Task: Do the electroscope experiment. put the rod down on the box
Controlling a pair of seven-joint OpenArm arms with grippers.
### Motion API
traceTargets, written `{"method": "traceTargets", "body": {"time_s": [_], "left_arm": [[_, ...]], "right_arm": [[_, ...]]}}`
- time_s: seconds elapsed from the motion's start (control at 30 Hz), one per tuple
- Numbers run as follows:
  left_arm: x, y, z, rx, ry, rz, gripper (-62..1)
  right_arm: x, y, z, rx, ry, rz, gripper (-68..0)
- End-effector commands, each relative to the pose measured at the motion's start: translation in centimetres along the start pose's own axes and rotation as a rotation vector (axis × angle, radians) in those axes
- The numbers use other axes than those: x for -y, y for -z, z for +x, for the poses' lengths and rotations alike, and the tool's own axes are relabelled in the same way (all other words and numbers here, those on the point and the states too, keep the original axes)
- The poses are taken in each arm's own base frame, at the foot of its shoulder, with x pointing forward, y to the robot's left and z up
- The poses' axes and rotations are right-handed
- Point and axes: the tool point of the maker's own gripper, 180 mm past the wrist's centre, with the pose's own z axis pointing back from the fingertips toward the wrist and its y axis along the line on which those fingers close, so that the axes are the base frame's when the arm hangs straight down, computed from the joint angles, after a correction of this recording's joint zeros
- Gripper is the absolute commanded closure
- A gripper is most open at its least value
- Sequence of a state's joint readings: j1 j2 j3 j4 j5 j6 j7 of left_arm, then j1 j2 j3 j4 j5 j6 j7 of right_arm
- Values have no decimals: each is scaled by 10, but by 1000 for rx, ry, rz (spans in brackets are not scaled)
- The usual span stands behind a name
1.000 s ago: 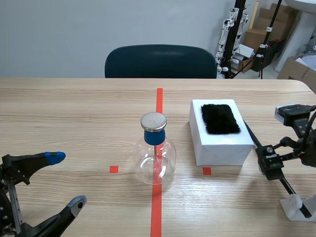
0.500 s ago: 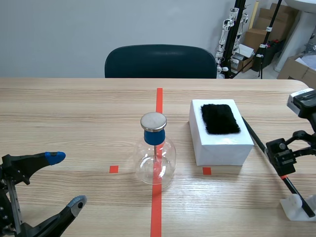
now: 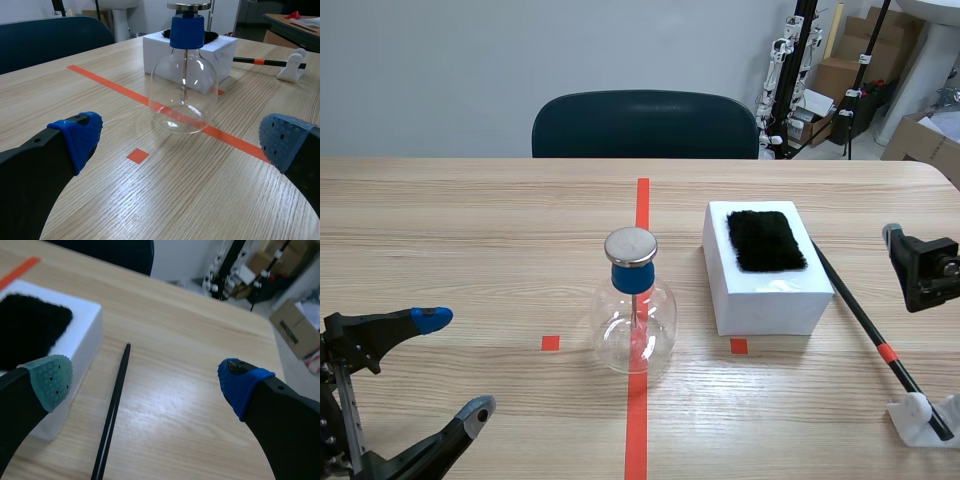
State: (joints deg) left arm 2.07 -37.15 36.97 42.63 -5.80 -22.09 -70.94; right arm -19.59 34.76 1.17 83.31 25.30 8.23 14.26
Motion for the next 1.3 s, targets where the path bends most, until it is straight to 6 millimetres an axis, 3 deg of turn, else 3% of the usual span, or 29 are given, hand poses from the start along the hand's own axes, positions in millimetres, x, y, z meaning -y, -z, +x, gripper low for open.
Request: {"method": "traceTargets", "body": {"time_s": [0.0,0.23,1.27], "left_arm": [[-1,4,8,34,4,0,-623],[-1,4,8,34,4,0,-623],[-1,4,8,34,4,0,-623]], "right_arm": [[7,5,22,74,-14,-10,-591],[7,4,30,121,-14,-9,-591],[7,4,29,116,-13,-8,-591]]}}
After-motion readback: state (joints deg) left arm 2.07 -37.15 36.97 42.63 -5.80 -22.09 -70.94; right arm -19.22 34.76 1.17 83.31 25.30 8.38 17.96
